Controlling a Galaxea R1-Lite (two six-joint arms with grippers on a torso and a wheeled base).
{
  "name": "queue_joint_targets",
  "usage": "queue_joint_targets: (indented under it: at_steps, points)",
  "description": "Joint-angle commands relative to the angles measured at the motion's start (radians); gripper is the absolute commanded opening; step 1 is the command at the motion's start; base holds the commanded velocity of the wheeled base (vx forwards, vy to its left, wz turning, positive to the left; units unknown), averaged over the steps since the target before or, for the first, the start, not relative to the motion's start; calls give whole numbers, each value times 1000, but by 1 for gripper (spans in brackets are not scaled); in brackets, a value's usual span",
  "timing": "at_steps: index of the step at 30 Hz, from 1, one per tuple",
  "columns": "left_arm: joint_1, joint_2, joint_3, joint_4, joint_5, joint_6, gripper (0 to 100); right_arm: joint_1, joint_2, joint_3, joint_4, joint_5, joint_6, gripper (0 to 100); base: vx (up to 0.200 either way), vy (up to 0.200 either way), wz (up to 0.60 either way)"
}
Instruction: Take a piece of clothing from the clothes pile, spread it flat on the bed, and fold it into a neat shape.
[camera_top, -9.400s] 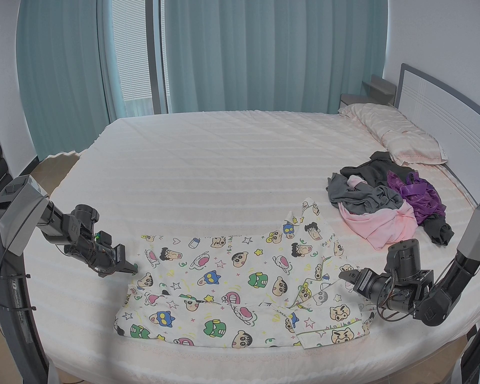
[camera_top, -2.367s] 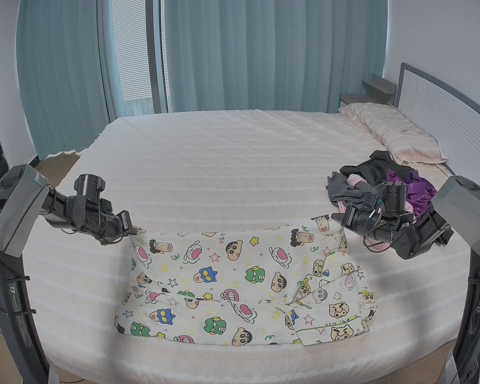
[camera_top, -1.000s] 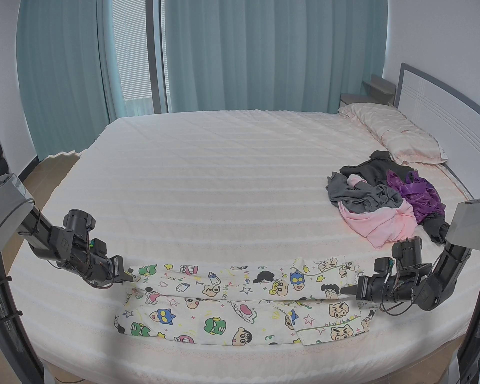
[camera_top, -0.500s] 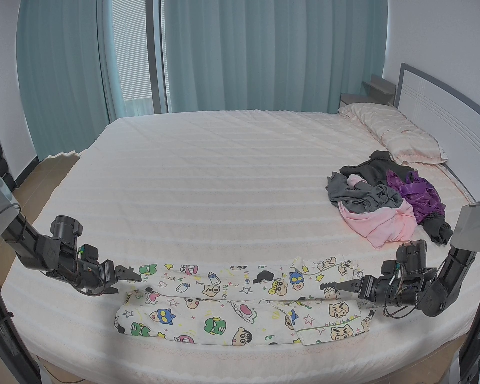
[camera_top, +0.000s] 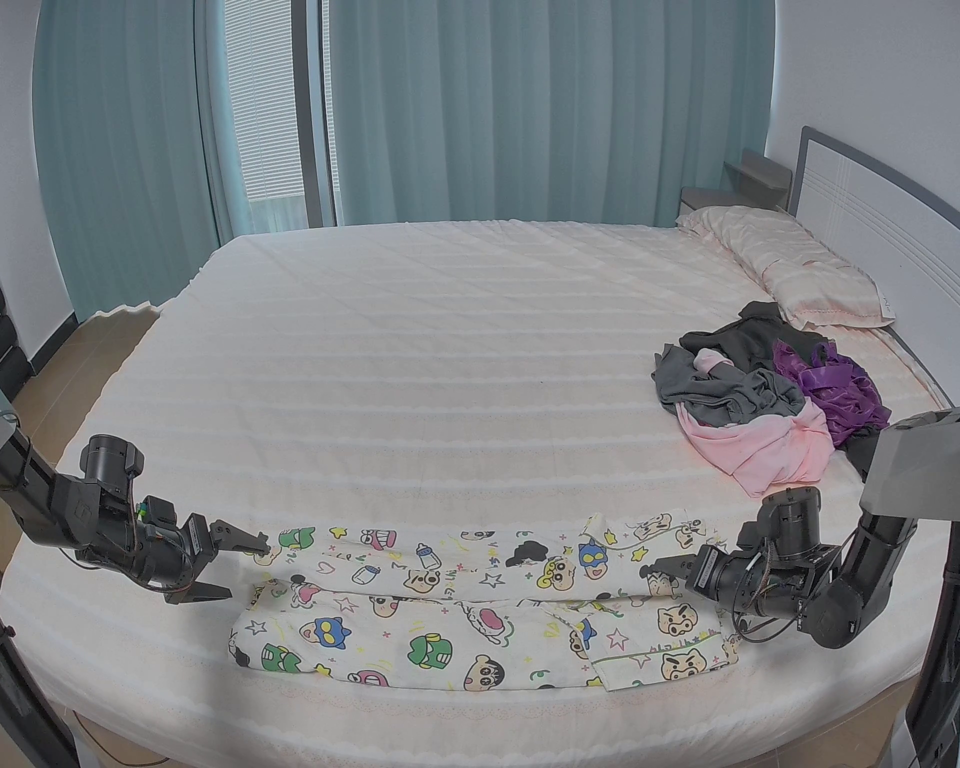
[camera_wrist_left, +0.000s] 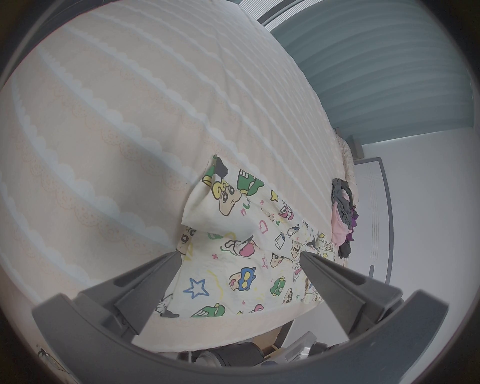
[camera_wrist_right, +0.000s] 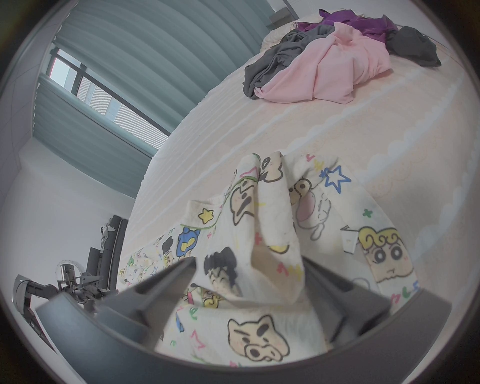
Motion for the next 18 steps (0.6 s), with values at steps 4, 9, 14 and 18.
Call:
queue_joint_targets:
  at_steps: [4,9,14,18]
  points:
    - [0,-2,6,0,-4,-4,100,-5,37,3,-5,-24,2,0,0,0,0]
    - [0,-5,20,0,-6,-4,100,-5,23,38,-5,-38,2,0,0,0,0]
    - [0,-3,21,0,-6,-4,100,-8,25,53,-5,-50,-1,0,0,0,0]
    - [-1,-3,23,0,-6,-4,100,-9,23,56,-2,-50,-1,100,0,0,0]
